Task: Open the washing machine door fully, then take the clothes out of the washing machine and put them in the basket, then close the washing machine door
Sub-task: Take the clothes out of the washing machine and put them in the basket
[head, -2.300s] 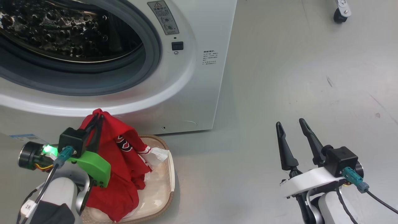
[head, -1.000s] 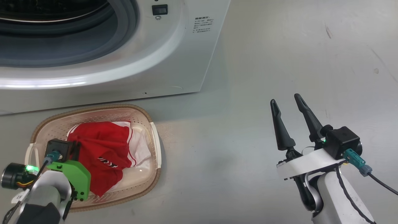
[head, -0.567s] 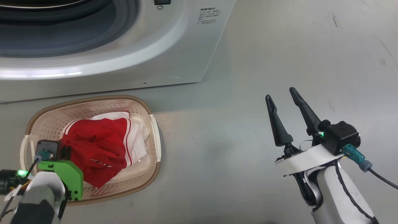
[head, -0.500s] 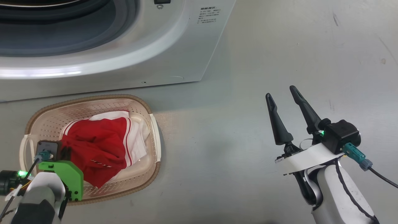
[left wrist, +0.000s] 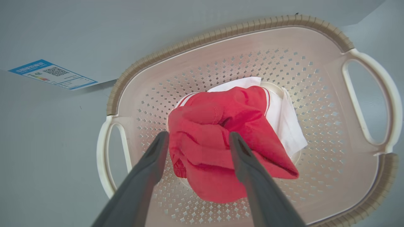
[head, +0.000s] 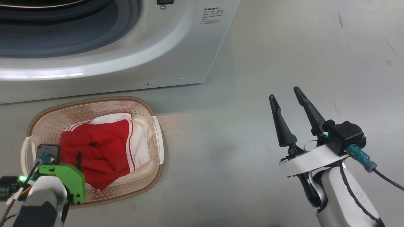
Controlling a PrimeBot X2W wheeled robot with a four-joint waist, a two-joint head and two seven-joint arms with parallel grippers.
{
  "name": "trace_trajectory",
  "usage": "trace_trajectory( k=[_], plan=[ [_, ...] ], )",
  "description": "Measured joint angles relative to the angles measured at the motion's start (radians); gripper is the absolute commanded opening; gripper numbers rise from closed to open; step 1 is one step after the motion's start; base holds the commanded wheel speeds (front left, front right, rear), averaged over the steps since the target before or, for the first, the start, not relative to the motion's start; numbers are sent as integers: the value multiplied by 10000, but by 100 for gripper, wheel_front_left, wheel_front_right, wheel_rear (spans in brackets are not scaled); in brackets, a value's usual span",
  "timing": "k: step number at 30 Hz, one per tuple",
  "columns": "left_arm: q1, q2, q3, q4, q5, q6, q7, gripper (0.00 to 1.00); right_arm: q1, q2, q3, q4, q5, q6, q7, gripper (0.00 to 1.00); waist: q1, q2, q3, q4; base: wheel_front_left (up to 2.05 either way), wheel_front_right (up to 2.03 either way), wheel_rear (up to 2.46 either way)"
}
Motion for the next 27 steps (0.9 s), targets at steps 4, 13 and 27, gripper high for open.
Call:
trace_trajectory(
  k=[4, 13, 27],
  plan=[
    [-66, -84, -44, 219, 2, 0, -205, 100, -37, 2, -35, 35, 0, 0, 0, 100, 0, 0, -65, 31, 0, 0, 0],
    [-206, -155, -81, 543, 2, -2, -690, 100, -60, 0, -25, 180, 33, 0, 0, 100, 0, 0, -421, 163, 0, 0, 0],
    [-265, -510, 136, 366, -242, -90, -1371, 100, -7, 0, -134, 537, 420, 0, 0, 100, 0, 0, -1588, 322, 0, 0, 0]
  ],
)
